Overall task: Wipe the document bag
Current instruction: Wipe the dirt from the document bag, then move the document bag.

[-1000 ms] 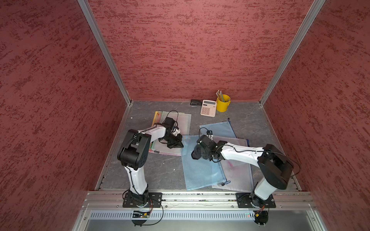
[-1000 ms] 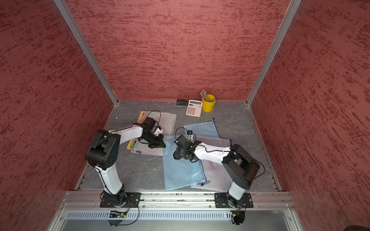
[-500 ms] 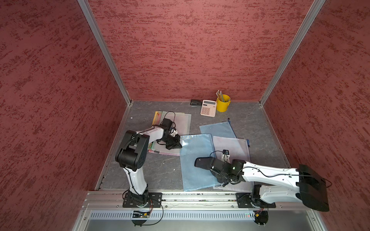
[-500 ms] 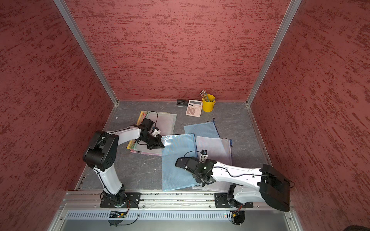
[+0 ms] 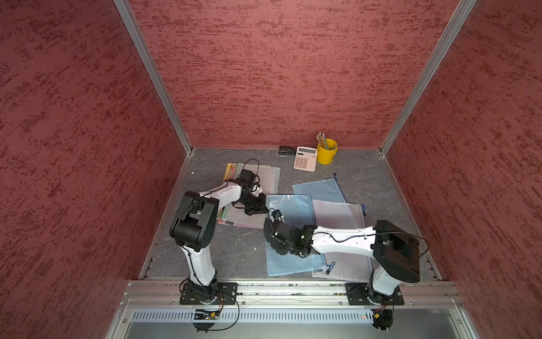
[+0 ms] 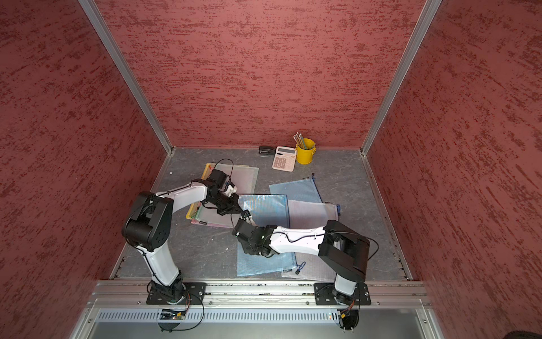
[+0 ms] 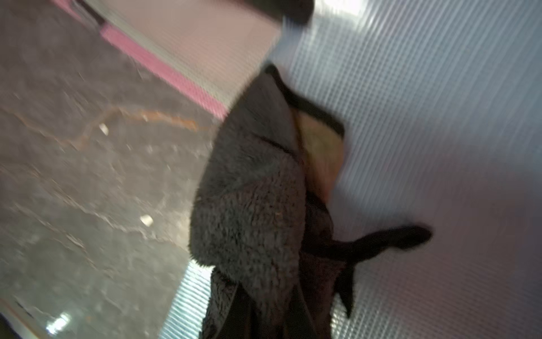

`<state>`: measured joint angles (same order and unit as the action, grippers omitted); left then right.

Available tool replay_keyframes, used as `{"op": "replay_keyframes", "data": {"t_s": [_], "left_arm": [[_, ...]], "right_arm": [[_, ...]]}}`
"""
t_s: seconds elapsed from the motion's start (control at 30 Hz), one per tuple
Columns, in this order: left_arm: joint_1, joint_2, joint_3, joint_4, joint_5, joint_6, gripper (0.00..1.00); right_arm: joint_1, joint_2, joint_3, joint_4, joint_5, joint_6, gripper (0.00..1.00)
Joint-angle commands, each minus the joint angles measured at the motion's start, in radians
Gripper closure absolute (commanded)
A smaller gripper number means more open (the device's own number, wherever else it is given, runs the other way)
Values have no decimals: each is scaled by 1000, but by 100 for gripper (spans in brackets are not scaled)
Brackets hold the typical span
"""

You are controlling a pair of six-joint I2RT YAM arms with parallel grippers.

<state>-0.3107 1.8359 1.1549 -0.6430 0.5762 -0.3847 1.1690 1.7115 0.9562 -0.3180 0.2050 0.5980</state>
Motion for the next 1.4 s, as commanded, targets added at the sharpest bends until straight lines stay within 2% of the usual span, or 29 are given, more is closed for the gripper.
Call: {"op": "replay_keyframes", "data": {"t_s": [0.0, 0.07, 0.17, 0.23, 0.33, 0.43, 0.7, 0.9, 1.1, 1.37], "left_arm": [[11, -46, 73, -70, -28, 55, 100], [29, -52, 130, -154, -50, 123, 100], [59, -25, 256, -301, -104, 251, 100], [73, 19, 368, -393, -153, 342, 100], [89, 110, 517, -497, -220, 482, 100], [111, 208, 653, -571, -287, 578, 100], [187, 401, 918, -659, -383, 762, 100], [241, 452, 983, -671, -410, 840, 100], [241, 472, 1024, -647, -424, 977, 100], [236, 548, 1103, -608, -465, 1015, 100]], "right_arm": [[9, -96, -92, -27, -42, 31, 100], [7, -204, -150, -115, -8, 79, 100], [-39, -366, -99, -295, 84, 86, 100], [-110, -426, -29, -370, 133, 62, 100], [-254, -460, 38, -401, 140, 20, 100], [-352, -438, 82, -418, 108, -9, 100], [-438, -339, 168, -469, 105, -30, 100], [-495, -264, 200, -472, 67, -67, 100], [-500, -145, 243, -475, 31, -100, 100], [-514, -104, 273, -462, 16, -108, 100]]}}
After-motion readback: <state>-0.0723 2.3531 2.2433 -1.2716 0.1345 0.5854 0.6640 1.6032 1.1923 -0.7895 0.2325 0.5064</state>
